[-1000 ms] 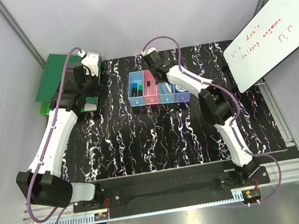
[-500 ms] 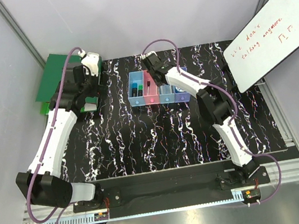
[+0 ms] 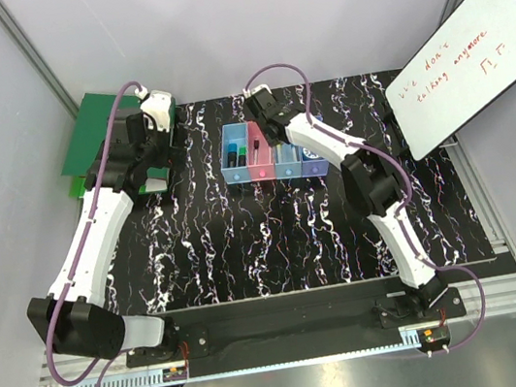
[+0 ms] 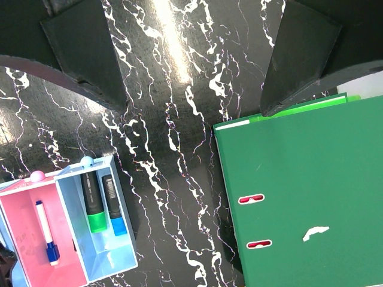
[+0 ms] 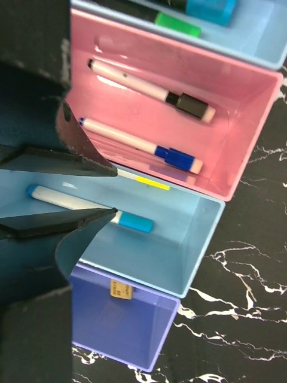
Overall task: Sort the stationery into containers
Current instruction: Place the pen in the storage box, then move the storage box to the center of the board.
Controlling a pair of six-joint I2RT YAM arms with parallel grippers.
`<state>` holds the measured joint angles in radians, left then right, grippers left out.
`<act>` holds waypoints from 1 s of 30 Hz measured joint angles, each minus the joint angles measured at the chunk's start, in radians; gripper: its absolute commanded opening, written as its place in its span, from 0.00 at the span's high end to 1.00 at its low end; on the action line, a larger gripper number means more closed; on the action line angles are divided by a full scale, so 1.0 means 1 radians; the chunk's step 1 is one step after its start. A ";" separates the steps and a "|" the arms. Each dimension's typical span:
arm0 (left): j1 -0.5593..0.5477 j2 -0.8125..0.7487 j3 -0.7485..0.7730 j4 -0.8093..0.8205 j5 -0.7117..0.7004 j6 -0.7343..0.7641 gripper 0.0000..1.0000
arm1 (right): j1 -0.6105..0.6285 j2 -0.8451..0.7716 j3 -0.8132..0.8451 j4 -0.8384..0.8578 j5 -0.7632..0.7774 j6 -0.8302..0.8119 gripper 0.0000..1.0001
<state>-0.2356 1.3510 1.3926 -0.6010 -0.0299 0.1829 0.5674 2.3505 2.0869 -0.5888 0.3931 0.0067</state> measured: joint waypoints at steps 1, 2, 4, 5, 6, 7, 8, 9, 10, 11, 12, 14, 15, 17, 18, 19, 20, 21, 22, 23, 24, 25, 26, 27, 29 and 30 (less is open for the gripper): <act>0.000 0.000 0.000 0.000 0.001 0.000 0.01 | 0.000 -0.007 0.000 -0.010 -0.011 0.010 0.64; 0.000 0.000 0.000 0.000 0.001 0.000 0.01 | 0.001 -0.014 0.000 -0.017 -0.018 0.016 0.64; 0.000 0.000 0.000 0.000 0.001 0.000 0.01 | 0.003 -0.031 0.000 -0.034 -0.042 0.037 0.64; 0.000 0.000 0.000 0.000 0.001 0.000 0.01 | 0.005 -0.043 -0.002 -0.040 -0.052 0.047 0.63; 0.000 0.000 0.000 0.000 0.001 0.000 0.01 | 0.008 -0.056 -0.007 -0.045 -0.066 0.056 0.63; 0.000 0.000 0.000 0.000 0.001 0.000 0.01 | 0.012 -0.070 -0.012 -0.048 -0.076 0.066 0.63; 0.000 0.000 0.000 0.000 0.002 0.000 0.01 | 0.017 -0.081 -0.014 -0.052 -0.088 0.074 0.63; 0.000 0.000 0.000 0.000 0.002 0.000 0.01 | 0.022 -0.090 -0.016 -0.053 -0.099 0.083 0.63; 0.000 0.000 0.000 0.000 0.002 0.000 0.01 | 0.026 -0.097 -0.016 -0.056 -0.105 0.090 0.63; 0.000 0.000 0.000 0.000 0.002 0.000 0.01 | 0.033 -0.103 -0.016 -0.060 -0.116 0.099 0.63; 0.000 0.000 0.000 0.000 0.002 0.000 0.01 | 0.037 -0.107 -0.017 -0.063 -0.123 0.104 0.63; 0.000 0.000 0.000 0.000 0.002 0.000 0.01 | 0.048 -0.114 -0.026 -0.064 -0.134 0.117 0.63; 0.000 0.000 0.000 0.000 0.002 0.000 0.01 | 0.052 -0.119 -0.037 -0.065 -0.142 0.124 0.62; 0.000 0.000 0.000 0.000 0.002 0.001 0.01 | 0.059 -0.130 -0.069 -0.070 -0.152 0.135 0.62; 0.000 0.000 0.000 0.000 0.002 0.001 0.01 | 0.061 -0.132 -0.084 -0.072 -0.152 0.140 0.62; 0.000 0.000 0.000 0.000 0.002 0.001 0.01 | 0.063 -0.132 -0.100 -0.074 -0.152 0.144 0.62; 0.000 0.000 0.000 0.000 0.002 0.004 0.01 | 0.064 -0.132 -0.137 -0.092 -0.150 0.152 0.62; 0.000 0.000 0.000 0.000 0.002 0.004 0.01 | 0.064 -0.132 -0.139 -0.093 -0.149 0.152 0.62; 0.000 0.000 0.000 0.000 0.002 0.004 0.01 | 0.064 -0.132 -0.144 -0.096 -0.148 0.153 0.62; 0.000 0.000 0.000 0.000 0.002 0.005 0.01 | 0.064 -0.132 -0.146 -0.097 -0.148 0.156 0.62; 0.000 0.000 0.000 0.000 0.002 0.005 0.01 | 0.064 -0.133 -0.148 -0.097 -0.148 0.157 0.62; 0.000 0.000 0.000 0.000 0.002 0.005 0.01 | 0.064 -0.135 -0.150 -0.097 -0.148 0.159 0.62; 0.000 0.000 0.000 0.000 0.002 0.005 0.01 | 0.064 -0.137 -0.151 -0.097 -0.148 0.160 0.62; 0.000 0.000 0.000 0.000 0.002 0.004 0.01 | 0.064 -0.138 -0.152 -0.097 -0.148 0.163 0.62; 0.000 0.000 0.000 0.000 0.002 0.004 0.01 | 0.064 -0.142 -0.158 -0.096 -0.149 0.165 0.62; 0.000 0.000 0.000 0.000 0.002 0.004 0.01 | 0.064 -0.144 -0.164 -0.095 -0.148 0.166 0.62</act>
<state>-0.2356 1.3510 1.3926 -0.6014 -0.0284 0.1871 0.6312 2.2063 1.9232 -0.6842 0.2447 0.1730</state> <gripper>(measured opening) 0.987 0.378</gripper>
